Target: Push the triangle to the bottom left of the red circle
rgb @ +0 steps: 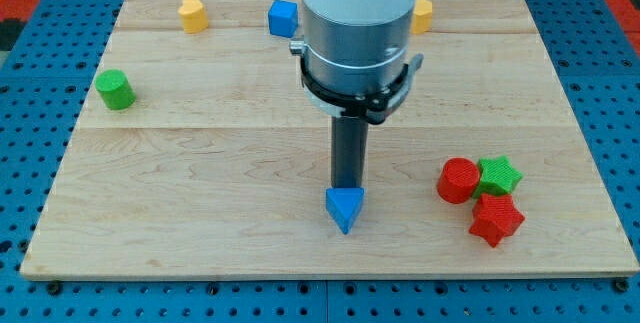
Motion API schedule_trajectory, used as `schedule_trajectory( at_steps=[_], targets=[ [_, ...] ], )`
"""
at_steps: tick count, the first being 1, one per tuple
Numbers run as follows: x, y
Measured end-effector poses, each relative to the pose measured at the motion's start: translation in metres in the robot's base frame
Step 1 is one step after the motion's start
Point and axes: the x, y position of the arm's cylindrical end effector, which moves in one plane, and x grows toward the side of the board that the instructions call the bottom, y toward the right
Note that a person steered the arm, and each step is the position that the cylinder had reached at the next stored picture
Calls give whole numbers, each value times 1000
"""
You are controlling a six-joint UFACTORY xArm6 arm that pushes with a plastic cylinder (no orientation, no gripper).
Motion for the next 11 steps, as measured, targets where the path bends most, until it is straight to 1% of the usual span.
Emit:
schedule_trajectory(
  at_steps=[1, 2, 3, 4, 6, 7, 8, 9, 10, 11],
  targets=[
    [1, -79],
    [9, -86],
    [29, -48],
    [40, -15],
    [41, 52],
    [41, 33],
    [33, -21],
    [8, -8],
    [2, 17],
    [2, 57]
  ],
)
